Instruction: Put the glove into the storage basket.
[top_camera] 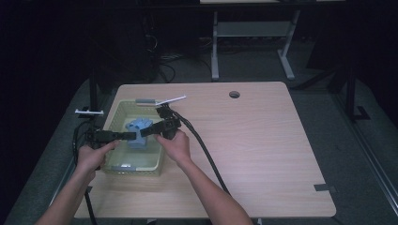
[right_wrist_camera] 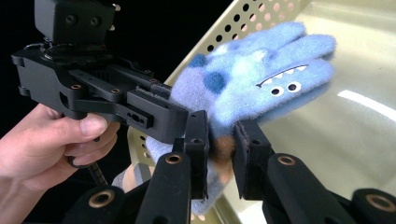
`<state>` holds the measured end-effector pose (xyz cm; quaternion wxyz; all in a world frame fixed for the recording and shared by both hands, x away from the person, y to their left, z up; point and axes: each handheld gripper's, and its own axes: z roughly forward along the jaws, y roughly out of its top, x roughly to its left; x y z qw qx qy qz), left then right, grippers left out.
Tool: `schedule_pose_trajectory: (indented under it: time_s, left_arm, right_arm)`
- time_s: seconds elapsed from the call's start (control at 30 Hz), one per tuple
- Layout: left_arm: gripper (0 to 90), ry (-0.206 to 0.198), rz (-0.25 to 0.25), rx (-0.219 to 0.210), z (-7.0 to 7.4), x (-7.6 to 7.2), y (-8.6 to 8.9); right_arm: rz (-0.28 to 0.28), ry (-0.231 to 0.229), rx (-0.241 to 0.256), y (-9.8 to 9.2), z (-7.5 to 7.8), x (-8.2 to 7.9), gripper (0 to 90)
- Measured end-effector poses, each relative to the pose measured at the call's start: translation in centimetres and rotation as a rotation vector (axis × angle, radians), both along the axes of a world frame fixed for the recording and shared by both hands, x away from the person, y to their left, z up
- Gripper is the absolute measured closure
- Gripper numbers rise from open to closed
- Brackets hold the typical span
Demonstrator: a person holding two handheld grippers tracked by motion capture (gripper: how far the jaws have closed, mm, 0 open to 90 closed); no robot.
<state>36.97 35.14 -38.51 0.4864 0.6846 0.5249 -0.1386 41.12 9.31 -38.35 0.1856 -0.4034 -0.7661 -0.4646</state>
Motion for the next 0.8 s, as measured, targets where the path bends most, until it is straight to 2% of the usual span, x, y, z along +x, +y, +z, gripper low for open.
schedule_pose_trajectory:
  time_s: [0.17, 0.27, 0.33, 0.43, 0.53, 0.6, 0.63, 0.67, 0.7, 0.8]
  left_arm:
    - [75.2, 0.012, 0.006, 0.025, -0.4, 0.1, 0.1]
    - [75.2, 0.017, 0.011, 0.058, -0.6, 0.2, 0.1]
    - [75.3, 0.013, 0.013, 0.091, -0.8, 0.4, 0.2]
    - [75.3, 0.046, 0.02, 0.17, -1.2, 0.5, -0.2]
    - [75.3, 0.053, 0.015, 0.234, -1.6, 0.8, -0.5]
    - [75.3, 0.069, 0.022, 0.258, -1.8, 0.9, -0.9]
    - [75.3, 0.075, 0.019, 0.297, -2.0, 1.0, -1.2]
    - [75.2, 0.079, 0.018, 0.317, -2.2, 1.1, -1.4]
    - [75.1, 0.079, 0.018, 0.317, -2.2, 1.1, -1.4]
    - [74.8, 0.099, 0.019, 0.372, -2.5, 1.2, -1.8]
  right_arm:
    - [0.0, 0.005, -0.018, 0.2, -0.4, 0.2, 76.3]
    - [-0.003, -0.003, -0.043, 0.0, -0.5, 0.2, 76.5]
    - [-0.007, -0.001, -0.046, -0.1, -0.6, 0.2, 76.5]
    - [-0.012, -0.001, -0.046, -0.5, -0.6, 0.2, 76.5]
    - [-0.014, -0.003, -0.045, -0.8, -0.6, 0.2, 76.4]
    - [-0.012, -0.003, -0.047, -1.0, -0.6, 0.1, 76.4]
    - [-0.012, -0.003, -0.047, -1.0, -0.5, 0.1, 76.4]
    - [-0.014, -0.003, -0.047, -1.1, -0.5, 0.1, 76.4]
    - [-0.012, -0.006, -0.048, -1.2, -0.5, 0.0, 76.4]
    - [-0.01, -0.008, -0.049, -1.3, -0.5, 0.0, 76.1]
